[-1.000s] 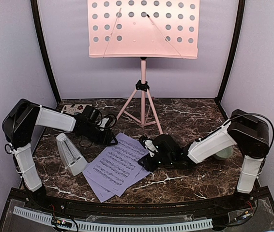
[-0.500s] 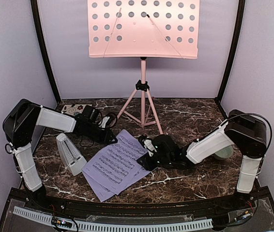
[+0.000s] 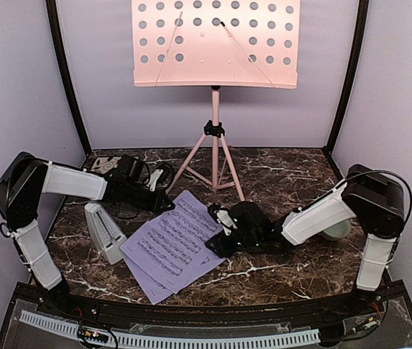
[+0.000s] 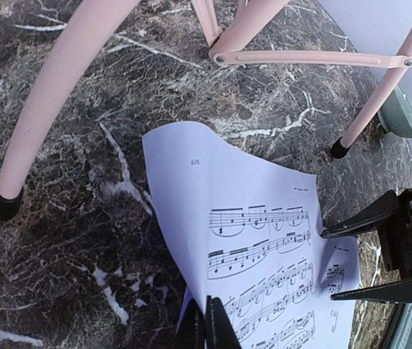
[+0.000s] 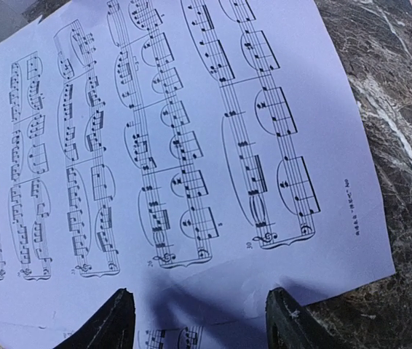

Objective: Set up the instrument practice props

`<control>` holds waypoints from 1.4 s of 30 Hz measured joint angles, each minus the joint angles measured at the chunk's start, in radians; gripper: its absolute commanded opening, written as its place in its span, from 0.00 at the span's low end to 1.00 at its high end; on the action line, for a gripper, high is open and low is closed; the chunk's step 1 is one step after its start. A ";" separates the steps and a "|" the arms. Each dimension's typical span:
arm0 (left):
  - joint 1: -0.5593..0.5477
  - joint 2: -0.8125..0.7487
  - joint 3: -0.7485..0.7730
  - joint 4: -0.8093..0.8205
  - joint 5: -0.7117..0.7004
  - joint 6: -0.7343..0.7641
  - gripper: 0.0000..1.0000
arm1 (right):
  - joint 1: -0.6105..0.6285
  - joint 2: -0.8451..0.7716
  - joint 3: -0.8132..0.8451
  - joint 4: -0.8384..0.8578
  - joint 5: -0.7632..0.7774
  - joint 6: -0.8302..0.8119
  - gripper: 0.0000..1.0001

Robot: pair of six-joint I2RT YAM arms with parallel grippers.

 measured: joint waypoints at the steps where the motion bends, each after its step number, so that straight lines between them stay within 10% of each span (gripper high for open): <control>1: 0.000 -0.012 -0.003 -0.002 0.000 0.010 0.00 | 0.000 -0.011 0.000 -0.017 -0.005 -0.001 0.68; 14: -0.084 -0.236 -0.007 -0.119 -0.064 0.252 0.00 | -0.033 -0.420 -0.021 -0.148 -0.114 -0.070 0.90; 25: -0.256 -0.388 -0.039 -0.152 -0.166 0.425 0.00 | -0.124 -0.448 0.000 -0.284 -0.266 -0.161 0.86; 34: -0.343 -0.483 -0.039 -0.161 -0.183 0.541 0.02 | -0.124 -0.435 0.060 -0.332 -0.421 -0.226 0.65; 42: -0.412 -0.474 -0.018 -0.181 -0.210 0.613 0.04 | -0.121 -0.465 0.079 -0.390 -0.498 -0.261 0.17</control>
